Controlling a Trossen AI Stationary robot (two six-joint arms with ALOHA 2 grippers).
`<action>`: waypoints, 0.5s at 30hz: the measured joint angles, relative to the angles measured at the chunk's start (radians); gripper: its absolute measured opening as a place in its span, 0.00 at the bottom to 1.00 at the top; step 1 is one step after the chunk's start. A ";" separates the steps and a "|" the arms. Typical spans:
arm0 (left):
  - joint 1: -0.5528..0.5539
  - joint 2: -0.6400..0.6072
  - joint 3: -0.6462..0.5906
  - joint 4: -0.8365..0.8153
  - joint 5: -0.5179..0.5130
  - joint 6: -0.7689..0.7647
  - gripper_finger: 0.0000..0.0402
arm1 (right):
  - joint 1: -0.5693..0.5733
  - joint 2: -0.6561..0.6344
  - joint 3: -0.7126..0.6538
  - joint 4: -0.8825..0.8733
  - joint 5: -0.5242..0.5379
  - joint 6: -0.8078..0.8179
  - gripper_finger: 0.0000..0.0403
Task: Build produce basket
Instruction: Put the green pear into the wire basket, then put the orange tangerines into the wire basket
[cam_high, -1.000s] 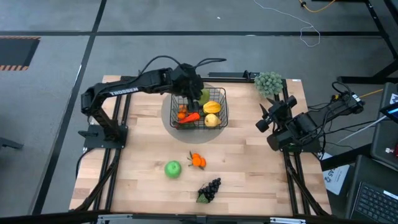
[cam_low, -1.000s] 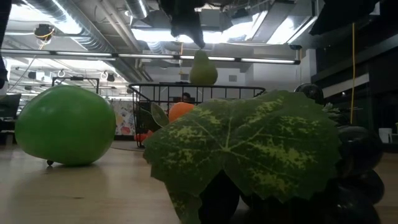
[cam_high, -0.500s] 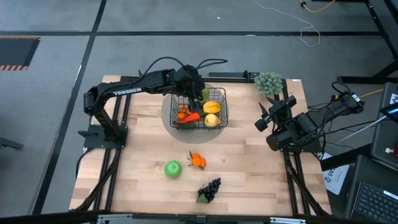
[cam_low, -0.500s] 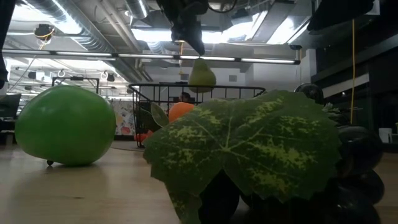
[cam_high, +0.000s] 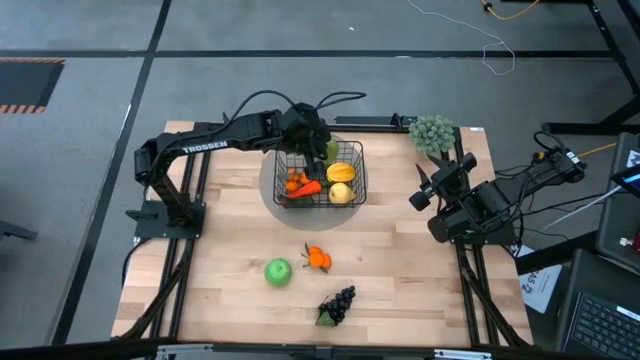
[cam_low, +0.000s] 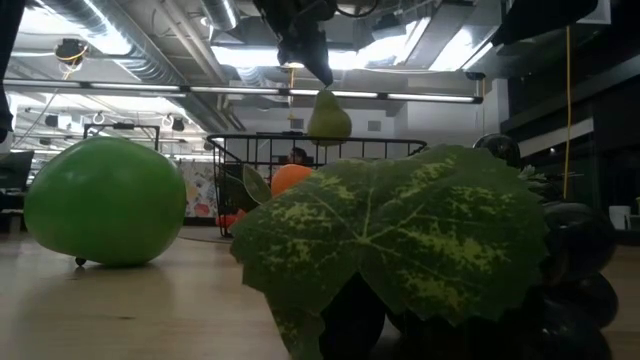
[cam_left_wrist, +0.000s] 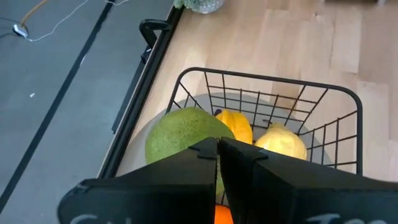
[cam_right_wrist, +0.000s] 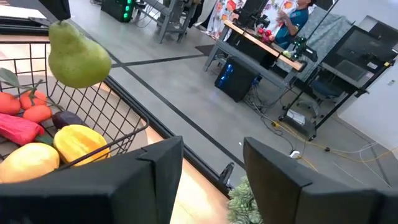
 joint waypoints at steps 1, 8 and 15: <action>0.000 0.000 0.000 0.000 0.000 0.000 0.00 | 0.000 0.000 0.000 0.000 0.000 -0.001 0.43; -0.001 0.000 0.000 0.002 -0.043 0.000 0.01 | 0.000 0.000 0.000 0.000 -0.002 -0.002 0.43; -0.003 0.000 0.000 0.004 -0.094 -0.028 0.13 | 0.000 0.000 0.000 0.008 -0.005 -0.001 0.43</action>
